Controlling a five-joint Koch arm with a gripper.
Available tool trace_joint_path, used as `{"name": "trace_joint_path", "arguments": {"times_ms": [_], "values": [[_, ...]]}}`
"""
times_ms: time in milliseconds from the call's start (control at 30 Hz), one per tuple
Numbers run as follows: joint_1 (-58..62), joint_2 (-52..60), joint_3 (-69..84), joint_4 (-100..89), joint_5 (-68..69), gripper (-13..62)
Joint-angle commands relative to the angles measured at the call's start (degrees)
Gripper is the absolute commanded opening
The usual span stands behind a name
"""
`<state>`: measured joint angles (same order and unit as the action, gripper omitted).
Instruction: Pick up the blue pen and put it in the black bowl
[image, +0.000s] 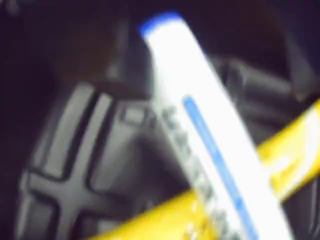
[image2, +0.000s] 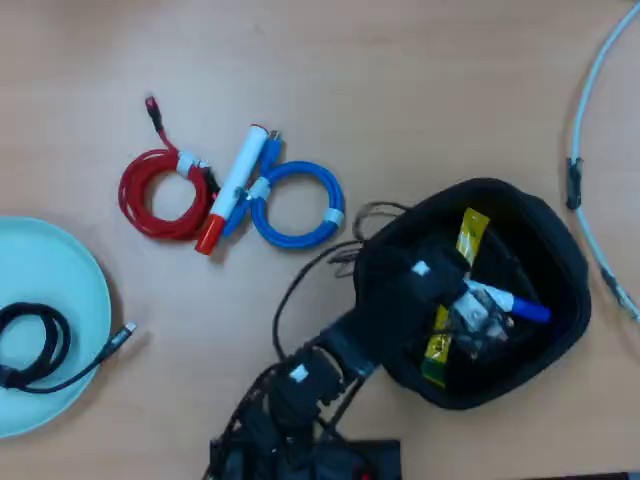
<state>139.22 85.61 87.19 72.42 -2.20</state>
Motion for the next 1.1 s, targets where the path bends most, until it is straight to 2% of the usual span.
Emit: {"name": "trace_joint_path", "arguments": {"times_ms": [0, 500, 767, 1067], "values": [[-2.9, 5.36, -2.37, 0.7, -2.46, 27.9], [-33.84, 9.84, 6.24, 2.81, 6.86, 29.1], [-43.33, 26.02, 24.7, -13.01, 11.6, 29.0], [-47.72, 40.52, 30.59, -13.18, 12.66, 29.0]]}}
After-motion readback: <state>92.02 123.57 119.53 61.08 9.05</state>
